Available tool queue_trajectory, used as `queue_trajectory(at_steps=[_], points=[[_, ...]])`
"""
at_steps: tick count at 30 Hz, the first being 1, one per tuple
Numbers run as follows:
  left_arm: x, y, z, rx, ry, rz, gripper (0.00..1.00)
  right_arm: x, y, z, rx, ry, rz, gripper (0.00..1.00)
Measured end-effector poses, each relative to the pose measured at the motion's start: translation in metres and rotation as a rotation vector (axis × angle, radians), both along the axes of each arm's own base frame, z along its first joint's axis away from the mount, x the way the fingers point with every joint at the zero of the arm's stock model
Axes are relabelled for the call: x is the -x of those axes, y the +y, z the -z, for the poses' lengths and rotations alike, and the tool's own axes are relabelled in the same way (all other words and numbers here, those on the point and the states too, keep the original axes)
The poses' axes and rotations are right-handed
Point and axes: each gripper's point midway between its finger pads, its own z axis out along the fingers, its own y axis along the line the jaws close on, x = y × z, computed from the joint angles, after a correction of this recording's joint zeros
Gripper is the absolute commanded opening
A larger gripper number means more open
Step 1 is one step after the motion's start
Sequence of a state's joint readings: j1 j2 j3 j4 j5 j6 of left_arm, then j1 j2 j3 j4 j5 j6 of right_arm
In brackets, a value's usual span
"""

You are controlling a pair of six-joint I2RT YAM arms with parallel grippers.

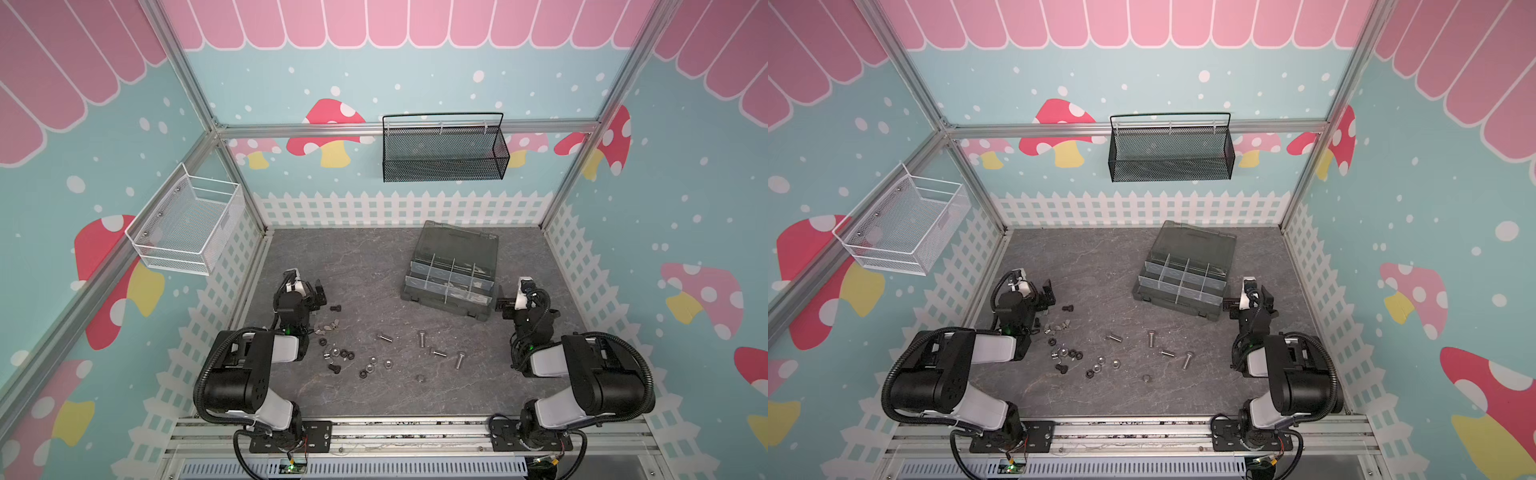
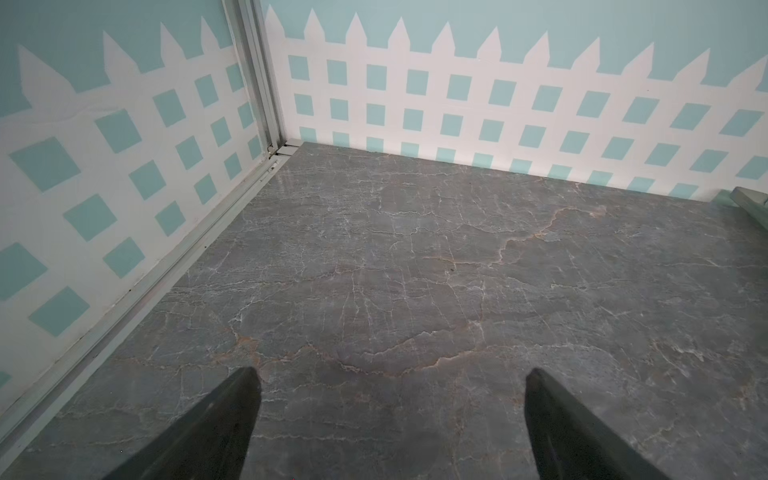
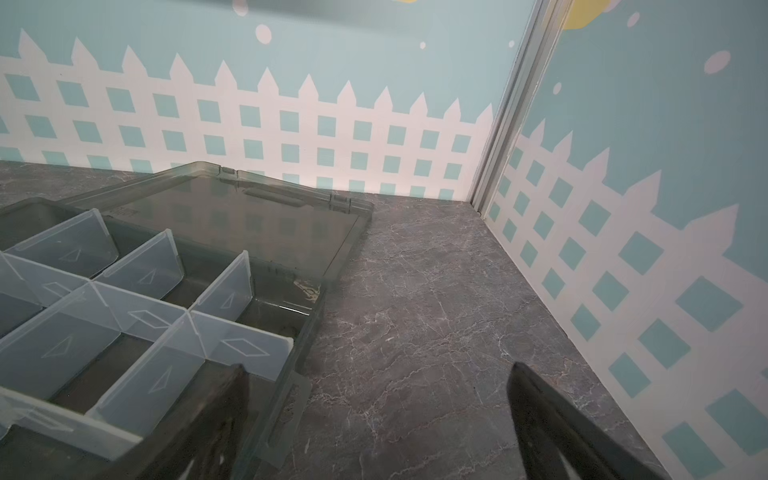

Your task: Sort the screws and nuts into containers

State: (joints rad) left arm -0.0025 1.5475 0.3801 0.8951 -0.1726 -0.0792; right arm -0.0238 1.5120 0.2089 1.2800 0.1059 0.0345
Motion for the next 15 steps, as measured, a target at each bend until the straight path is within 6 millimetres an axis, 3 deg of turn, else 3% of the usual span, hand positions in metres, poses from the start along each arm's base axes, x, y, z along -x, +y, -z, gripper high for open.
queue_trajectory(at_steps=[15], points=[[0.0000, 0.0000, -0.0001, 0.000, 0.000, 0.000, 1.00, 0.0000, 0.0000, 0.0000, 0.000, 0.000, 0.000, 0.98]])
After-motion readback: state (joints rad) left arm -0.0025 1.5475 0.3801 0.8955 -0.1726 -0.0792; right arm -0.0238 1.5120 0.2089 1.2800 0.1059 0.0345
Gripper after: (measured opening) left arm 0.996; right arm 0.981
